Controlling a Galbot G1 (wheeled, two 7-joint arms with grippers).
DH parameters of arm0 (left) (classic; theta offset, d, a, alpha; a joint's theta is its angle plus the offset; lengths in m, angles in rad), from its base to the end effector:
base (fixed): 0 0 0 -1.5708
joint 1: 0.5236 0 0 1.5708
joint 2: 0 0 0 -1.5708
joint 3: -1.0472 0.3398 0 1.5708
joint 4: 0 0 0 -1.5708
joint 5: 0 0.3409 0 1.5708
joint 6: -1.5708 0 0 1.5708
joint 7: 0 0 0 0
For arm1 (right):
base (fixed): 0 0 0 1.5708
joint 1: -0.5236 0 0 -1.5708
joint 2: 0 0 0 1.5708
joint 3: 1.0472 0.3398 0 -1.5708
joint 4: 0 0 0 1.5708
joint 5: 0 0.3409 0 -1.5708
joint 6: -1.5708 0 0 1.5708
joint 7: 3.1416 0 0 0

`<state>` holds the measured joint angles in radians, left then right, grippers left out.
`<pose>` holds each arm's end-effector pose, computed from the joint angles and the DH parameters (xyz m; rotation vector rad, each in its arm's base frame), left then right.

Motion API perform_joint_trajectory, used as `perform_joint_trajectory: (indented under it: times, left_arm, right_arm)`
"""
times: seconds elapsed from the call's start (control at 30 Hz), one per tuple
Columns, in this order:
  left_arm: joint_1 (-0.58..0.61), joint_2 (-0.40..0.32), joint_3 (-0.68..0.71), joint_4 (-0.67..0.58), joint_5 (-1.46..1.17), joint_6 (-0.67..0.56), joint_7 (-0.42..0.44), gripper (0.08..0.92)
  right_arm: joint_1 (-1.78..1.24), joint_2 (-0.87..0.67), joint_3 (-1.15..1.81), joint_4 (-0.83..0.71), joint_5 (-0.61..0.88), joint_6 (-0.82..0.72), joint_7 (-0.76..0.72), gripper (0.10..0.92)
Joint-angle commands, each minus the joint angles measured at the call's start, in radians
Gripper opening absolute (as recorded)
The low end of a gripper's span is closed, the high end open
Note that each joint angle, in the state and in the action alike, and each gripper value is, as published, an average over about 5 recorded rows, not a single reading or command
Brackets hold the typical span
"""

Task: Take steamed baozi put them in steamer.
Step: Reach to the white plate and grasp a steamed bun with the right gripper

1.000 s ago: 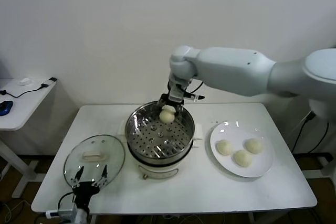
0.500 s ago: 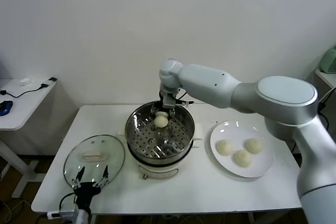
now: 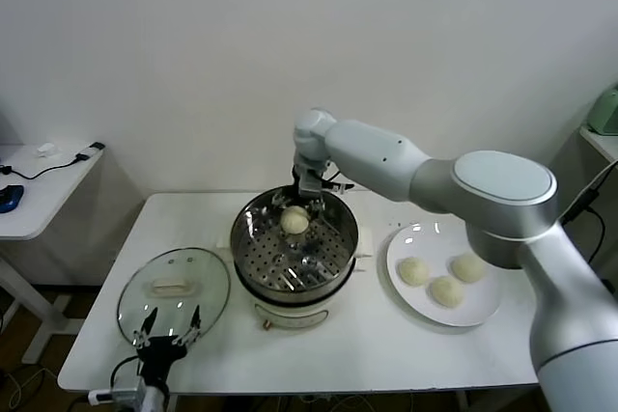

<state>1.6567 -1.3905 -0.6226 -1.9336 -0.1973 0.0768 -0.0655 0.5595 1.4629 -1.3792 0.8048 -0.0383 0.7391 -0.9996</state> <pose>0.1400 0.0702 -0.3534 0.1309 -2.8271 -0.0267 0.6003 0.1689 -0.0586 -2.0651 0.3563 -2.2476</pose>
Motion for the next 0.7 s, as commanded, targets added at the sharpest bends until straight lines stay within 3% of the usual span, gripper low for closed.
perform_joint_trajectory:
  times: [0.03, 0.13, 0.37, 0.53, 0.7]
  left_arm:
    - [0.000, 0.000, 0.000, -0.003, 0.001, 0.001, 0.001, 0.823]
    - [-0.001, -0.001, 0.001, -0.007, 0.001, 0.003, 0.002, 0.823]
    - [-0.008, 0.004, 0.003, -0.004, 0.000, 0.000, 0.001, 0.823]
    - [-0.011, 0.008, 0.001, 0.001, -0.003, -0.004, 0.000, 0.823]
    - [-0.010, 0.008, -0.004, 0.007, -0.003, -0.006, 0.000, 0.823]
  right_arm:
    - [0.345, -0.229, -0.299, 0.323, 0.658, -0.305, -0.120, 0.823]
    - [0.458, -0.405, -0.410, 0.452, 0.744, -0.516, -0.082, 0.823]
    - [0.534, -0.729, -0.617, 0.639, 0.743, -0.892, 0.048, 0.823]
    - [0.383, -0.838, -0.589, 0.726, 0.731, -1.038, 0.125, 0.823]
    - [0.163, -0.833, -0.433, 0.660, 0.671, -1.099, 0.165, 0.823]
